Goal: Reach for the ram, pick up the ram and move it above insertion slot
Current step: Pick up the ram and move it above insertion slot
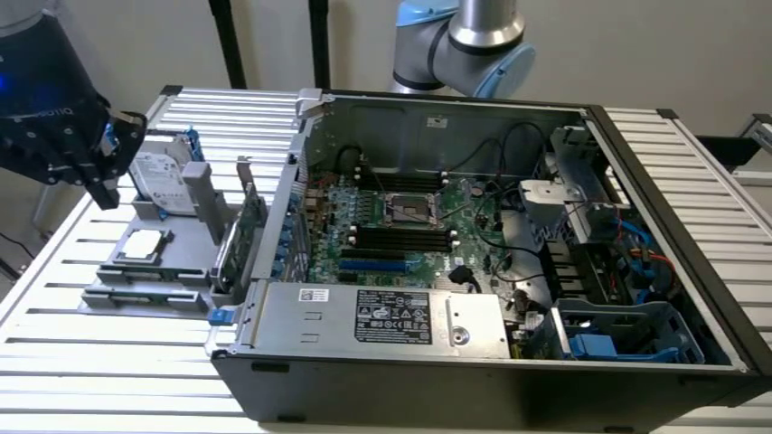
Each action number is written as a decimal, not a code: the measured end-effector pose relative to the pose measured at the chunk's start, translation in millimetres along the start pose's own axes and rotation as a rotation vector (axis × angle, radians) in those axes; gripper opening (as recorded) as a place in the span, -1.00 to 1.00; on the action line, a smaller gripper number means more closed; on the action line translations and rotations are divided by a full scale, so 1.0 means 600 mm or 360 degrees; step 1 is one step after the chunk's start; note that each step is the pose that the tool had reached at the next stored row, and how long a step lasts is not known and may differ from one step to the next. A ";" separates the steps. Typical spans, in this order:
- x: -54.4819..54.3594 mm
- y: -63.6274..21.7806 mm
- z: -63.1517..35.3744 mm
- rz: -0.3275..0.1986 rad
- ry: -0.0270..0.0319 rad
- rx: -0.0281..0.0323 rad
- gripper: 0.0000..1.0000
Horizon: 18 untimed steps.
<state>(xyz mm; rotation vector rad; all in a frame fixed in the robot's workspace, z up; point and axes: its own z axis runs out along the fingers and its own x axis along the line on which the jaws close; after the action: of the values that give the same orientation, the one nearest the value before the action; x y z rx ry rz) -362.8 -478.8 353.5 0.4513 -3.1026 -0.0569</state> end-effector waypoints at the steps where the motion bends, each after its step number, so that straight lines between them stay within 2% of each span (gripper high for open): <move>1: 0.000 0.000 0.000 -0.0031 0.00012 -0.00001 -0.79; 18: 0.000 0.000 0.000 -0.0523 0.00191 0.00003 -0.79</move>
<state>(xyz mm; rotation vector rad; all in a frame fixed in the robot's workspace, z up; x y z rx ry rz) -362.7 -478.8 353.5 0.9509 -2.9815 -0.0545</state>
